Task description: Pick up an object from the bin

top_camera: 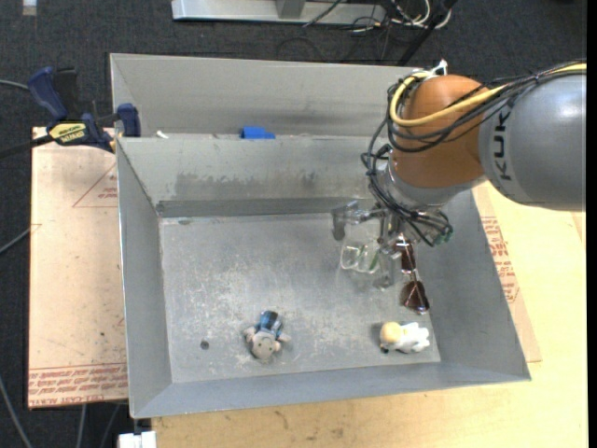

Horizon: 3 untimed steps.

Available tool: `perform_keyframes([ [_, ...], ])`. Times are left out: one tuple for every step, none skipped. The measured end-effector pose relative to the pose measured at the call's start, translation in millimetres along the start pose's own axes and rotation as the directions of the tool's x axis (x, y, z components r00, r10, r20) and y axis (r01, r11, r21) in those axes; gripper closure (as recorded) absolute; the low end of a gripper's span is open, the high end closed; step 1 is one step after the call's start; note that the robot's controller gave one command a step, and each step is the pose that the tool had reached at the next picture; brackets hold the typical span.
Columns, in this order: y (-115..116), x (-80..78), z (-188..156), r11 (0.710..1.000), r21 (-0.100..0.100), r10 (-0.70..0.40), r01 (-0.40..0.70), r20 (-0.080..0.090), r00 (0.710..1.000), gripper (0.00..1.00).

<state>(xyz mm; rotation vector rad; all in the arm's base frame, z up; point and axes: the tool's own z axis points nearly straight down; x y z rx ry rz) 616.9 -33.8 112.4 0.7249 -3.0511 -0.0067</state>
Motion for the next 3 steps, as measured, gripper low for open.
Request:
perform_keyframes([
  [-49,18.7,-14,0.999,0.009,-0.05,0.05,0.013,0.999,0.0],
  [-44,24.3,36,1.0,0.012,0.0,0.0,0.013,1.0,0.0],
  [-72,34.0,37,1.0,0.003,0.025,-0.025,0.01,1.0,0.0],
])
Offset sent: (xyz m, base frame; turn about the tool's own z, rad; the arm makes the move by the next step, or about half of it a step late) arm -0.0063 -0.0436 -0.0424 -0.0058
